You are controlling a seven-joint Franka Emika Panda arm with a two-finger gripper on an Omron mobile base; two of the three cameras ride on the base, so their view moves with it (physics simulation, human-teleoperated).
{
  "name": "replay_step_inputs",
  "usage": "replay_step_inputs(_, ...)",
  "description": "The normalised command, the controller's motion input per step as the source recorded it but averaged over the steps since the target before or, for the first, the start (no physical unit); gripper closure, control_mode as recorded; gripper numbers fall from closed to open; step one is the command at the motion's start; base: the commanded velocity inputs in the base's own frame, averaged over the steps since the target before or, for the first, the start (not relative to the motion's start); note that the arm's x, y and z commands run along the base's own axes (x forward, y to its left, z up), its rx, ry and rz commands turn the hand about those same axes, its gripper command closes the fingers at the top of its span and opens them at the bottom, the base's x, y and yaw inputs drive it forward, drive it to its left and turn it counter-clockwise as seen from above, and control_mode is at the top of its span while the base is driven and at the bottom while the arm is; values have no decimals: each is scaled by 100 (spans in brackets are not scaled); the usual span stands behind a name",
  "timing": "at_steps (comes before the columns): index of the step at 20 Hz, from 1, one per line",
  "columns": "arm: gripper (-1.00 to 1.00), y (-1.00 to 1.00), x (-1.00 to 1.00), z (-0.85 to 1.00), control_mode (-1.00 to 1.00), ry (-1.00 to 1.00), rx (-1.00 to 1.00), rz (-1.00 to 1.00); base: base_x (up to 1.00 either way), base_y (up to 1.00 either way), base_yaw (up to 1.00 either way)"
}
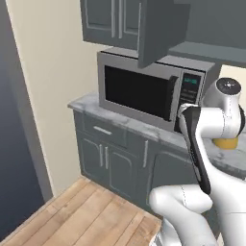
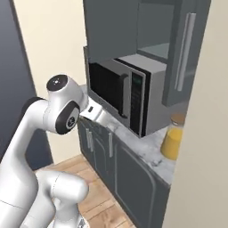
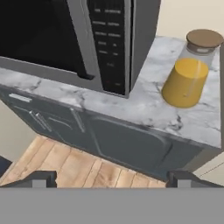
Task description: There is a tray on the dining counter. Grab the cup, mug, and pitcher and place them on the tray. The pitcher may be placed next to the tray if it cannot fit the tray.
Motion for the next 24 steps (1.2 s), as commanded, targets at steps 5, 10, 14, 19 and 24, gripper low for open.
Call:
replay_step_inputs(5,-100,0,0,0,100,0,0,0,63,-4,-53)
replay_step_inputs(10,-100,0,0,0,100,0,0,0,68,0,-38)
replay_step_inputs(14,-100,0,0,0,100,0,0,0,72,0,-37)
replay_step_inputs(19,-100,0,0,0,100,0,0,0,67,4,-36)
replay_step_inputs(24,-100,0,0,0,100,0,0,0,52,29,-33)
